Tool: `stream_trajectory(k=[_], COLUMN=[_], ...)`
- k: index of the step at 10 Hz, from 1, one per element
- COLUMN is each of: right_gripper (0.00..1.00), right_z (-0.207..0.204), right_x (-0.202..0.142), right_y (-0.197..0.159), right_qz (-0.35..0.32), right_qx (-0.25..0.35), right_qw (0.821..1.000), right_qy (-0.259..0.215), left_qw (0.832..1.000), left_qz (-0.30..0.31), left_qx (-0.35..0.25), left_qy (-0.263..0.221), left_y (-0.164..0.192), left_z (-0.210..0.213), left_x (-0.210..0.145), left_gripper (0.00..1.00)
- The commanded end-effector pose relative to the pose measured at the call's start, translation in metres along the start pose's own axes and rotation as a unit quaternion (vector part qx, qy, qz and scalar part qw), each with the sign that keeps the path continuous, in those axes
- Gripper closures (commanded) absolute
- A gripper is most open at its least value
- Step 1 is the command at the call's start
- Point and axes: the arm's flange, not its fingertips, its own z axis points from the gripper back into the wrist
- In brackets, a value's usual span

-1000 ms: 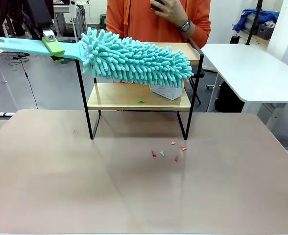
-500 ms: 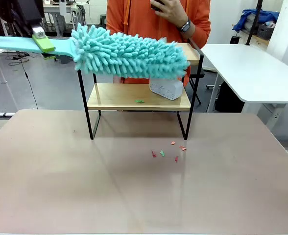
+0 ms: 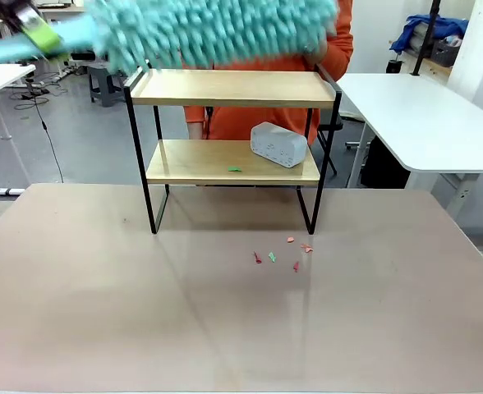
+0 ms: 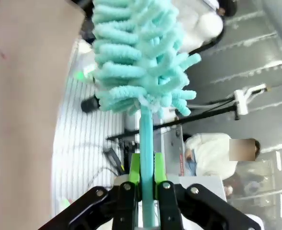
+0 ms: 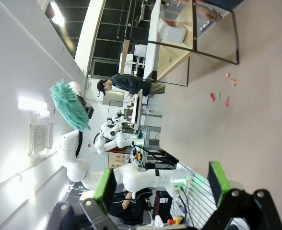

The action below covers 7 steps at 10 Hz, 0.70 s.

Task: Clean the shelf.
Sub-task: Clean the remaining tier of the Shelf with the Duster once objects are removed.

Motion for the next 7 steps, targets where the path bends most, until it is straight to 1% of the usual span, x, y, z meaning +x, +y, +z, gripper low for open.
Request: stream_trajectory(k=[1,2,3,4,5,6,7], right_gripper=[0.0,0.0,0.0,0.0,0.0,0.0,0.0], right_z=[0.002,0.002,0.002,0.002,0.002,0.002,0.002], right_x=[0.0,0.0,0.0,0.0,0.0,0.0,0.0], right_y=[0.0,0.0,0.0,0.0,0.0,0.0,0.0], right_qz=[0.013,0.013,0.013,0.013,0.013,0.013,0.013], right_qx=[0.001,0.001,0.001,0.001,0.001,0.001,0.001], right_qw=[1.0,1.0,1.0,1.0,1.0,1.0,1.0], right_qy=[0.002,0.002,0.002,0.002,0.002,0.002,0.002], left_qw=[0.988,0.974,0.943,0.913,0.882,0.847,0.821], left_qz=[-0.02,0.006,0.073,0.123,0.183,0.252,0.319], left_qx=[0.03,0.043,0.083,0.088,0.097,0.126,0.159], left_qy=[-0.153,-0.223,-0.314,-0.38,-0.424,-0.451,-0.445], left_y=[-0.029,-0.026,-0.017,-0.004,0.016,0.041,0.071], left_z=[0.056,0.066,0.071,0.072,0.072,0.074,0.074], left_x=[-0.081,-0.116,-0.144,-0.164,-0.177,-0.177,-0.173], left_gripper=[0.88,0.88,0.88,0.88,0.88,0.88,0.88])
